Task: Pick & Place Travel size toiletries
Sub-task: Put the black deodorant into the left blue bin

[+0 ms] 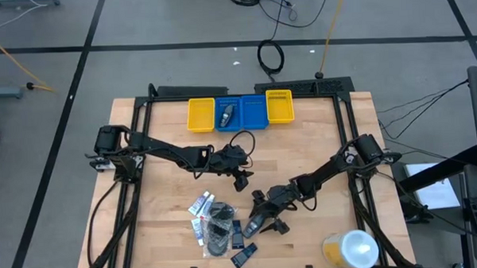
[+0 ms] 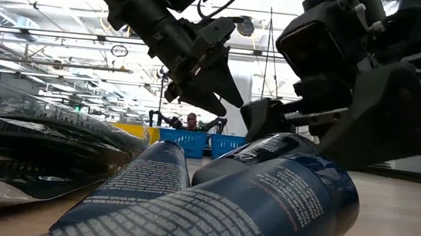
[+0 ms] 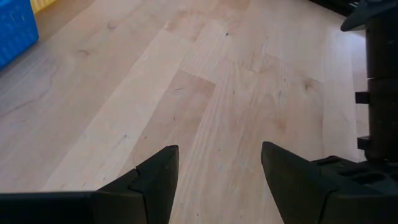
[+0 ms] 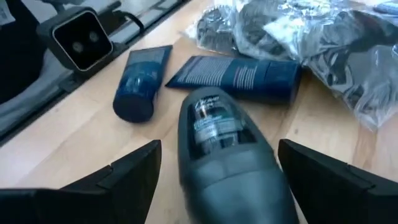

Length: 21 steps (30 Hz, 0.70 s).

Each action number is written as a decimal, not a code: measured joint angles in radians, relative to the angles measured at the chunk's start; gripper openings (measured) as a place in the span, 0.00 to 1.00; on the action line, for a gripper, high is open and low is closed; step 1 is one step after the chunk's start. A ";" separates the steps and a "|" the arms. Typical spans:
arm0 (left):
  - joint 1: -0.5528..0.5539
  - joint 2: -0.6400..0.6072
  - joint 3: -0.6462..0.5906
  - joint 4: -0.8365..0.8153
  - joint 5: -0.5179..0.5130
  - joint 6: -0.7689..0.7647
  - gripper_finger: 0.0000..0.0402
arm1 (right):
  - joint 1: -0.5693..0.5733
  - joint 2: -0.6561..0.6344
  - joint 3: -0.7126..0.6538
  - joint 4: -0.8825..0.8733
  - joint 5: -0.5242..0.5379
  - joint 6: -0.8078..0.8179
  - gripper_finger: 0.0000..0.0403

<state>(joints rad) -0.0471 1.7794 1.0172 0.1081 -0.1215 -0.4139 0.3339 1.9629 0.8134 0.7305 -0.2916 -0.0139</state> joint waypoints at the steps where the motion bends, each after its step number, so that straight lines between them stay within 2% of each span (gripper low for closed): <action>1: 0.000 0.000 0.000 0.000 0.000 0.000 0.57 | 0.000 0.000 -0.001 -0.003 0.000 0.000 0.78; 7: 0.000 0.000 0.000 0.000 0.000 0.012 0.57 | -0.001 0.000 -0.001 -0.023 0.000 0.001 0.70; 13: 0.001 0.000 0.000 0.000 0.000 0.016 0.57 | -0.001 0.000 -0.001 -0.023 0.000 0.001 0.53; 21: 0.001 0.000 0.000 0.001 0.000 0.017 0.57 | -0.001 -0.017 -0.002 -0.036 0.002 -0.002 0.52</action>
<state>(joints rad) -0.0463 1.7794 1.0172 0.1090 -0.1215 -0.3973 0.3329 1.9462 0.8116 0.6941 -0.2900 -0.0156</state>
